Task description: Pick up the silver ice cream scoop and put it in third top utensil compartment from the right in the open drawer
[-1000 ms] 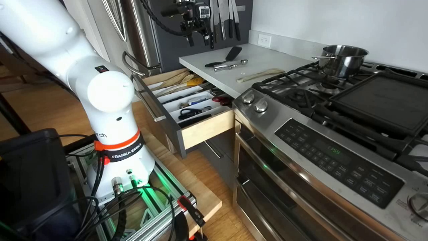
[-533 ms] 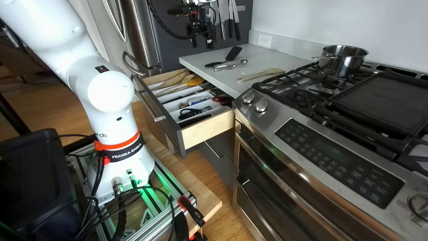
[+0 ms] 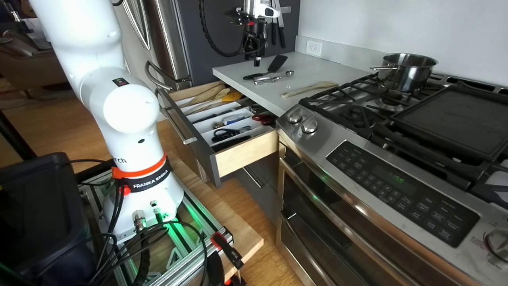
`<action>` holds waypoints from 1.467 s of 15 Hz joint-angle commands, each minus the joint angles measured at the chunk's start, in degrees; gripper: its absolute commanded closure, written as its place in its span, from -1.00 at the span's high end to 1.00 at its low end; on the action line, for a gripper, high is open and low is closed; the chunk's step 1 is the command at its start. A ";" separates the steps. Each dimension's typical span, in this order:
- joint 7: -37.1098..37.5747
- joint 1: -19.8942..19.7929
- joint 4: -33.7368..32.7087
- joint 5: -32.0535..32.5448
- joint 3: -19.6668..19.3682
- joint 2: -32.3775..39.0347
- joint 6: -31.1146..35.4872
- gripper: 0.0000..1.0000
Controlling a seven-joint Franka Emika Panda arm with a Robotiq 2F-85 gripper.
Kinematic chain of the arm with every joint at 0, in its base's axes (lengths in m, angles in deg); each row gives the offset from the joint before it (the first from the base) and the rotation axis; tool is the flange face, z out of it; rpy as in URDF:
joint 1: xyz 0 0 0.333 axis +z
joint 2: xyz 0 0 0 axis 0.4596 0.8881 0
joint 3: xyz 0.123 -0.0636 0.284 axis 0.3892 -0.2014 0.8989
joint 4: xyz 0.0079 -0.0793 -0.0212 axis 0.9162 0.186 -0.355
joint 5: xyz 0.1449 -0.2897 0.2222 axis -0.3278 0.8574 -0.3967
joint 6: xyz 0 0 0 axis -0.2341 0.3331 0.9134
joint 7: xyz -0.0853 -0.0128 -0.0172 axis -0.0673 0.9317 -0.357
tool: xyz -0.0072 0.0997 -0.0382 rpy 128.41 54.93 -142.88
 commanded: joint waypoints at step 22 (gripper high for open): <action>14.03 2.35 -16.31 -12.12 -4.05 19.17 0.19 0.38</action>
